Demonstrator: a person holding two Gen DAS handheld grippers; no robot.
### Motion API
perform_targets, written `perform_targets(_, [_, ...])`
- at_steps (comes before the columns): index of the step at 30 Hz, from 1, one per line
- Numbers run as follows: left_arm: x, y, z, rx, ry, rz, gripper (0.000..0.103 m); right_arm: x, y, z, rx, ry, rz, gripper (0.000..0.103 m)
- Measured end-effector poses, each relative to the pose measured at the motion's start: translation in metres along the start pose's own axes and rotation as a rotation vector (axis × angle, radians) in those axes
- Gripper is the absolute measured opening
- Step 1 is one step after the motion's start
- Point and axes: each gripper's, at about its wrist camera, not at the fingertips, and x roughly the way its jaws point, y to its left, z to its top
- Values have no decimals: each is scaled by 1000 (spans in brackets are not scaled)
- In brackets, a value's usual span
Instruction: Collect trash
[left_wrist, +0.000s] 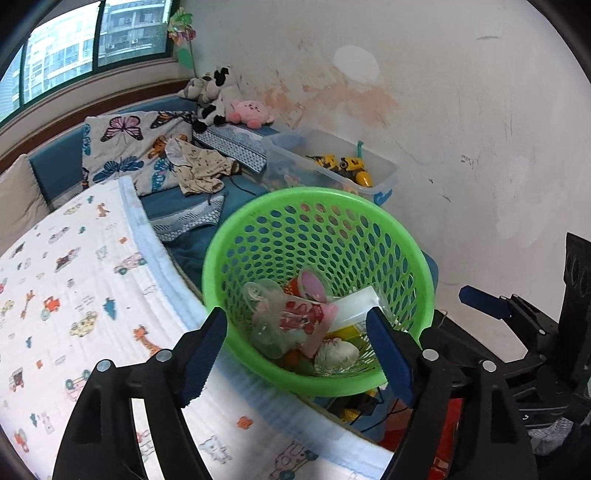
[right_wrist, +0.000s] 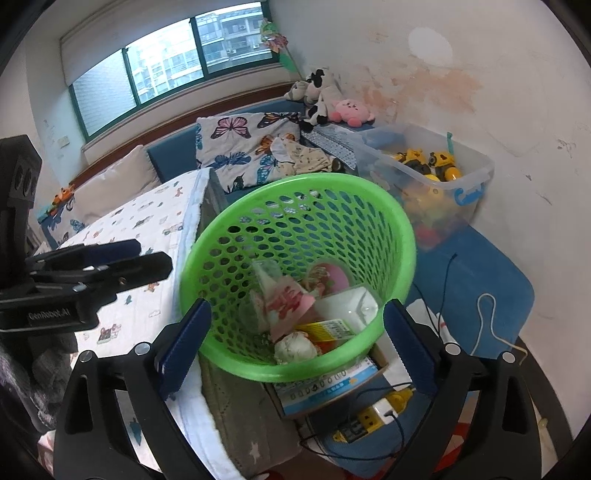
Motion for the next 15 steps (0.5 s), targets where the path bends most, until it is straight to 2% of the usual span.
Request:
perform_targets(10, [-46, 28, -16, -28, -61, 63, 90, -9, 34, -3, -33, -14, 34, 98])
perform_targets(15, [-72, 43, -28, -43, -95, 114, 93, -14, 58, -8, -71, -16, 41, 98])
